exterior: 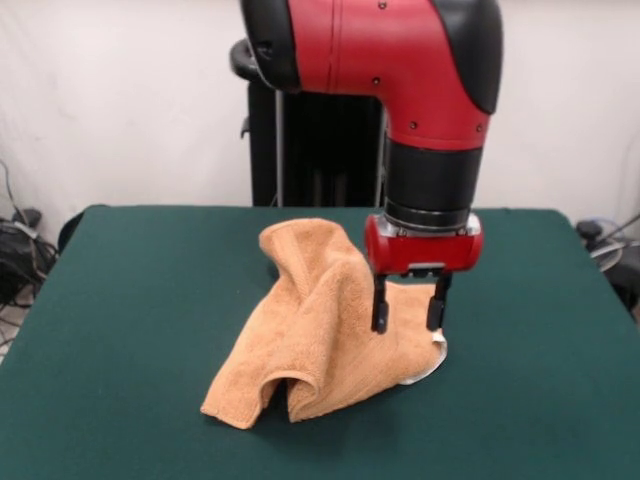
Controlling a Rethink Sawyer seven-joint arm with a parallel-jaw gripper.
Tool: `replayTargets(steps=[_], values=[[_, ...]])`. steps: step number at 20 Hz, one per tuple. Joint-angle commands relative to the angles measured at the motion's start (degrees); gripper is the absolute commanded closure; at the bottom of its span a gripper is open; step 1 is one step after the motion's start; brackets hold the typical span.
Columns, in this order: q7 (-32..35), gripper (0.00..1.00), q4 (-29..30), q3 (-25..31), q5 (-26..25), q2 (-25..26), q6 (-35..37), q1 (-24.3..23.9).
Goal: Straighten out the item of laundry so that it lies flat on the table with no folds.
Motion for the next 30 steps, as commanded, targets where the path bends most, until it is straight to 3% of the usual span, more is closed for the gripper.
replayTargets(steps=[1,30], values=[[8.9,0.00,-0.9,-2.1,2.1,2.7,7.5,-0.1],[10.8,0.00,-13.8,-3.9,3.1,9.9,15.1,3.5]])
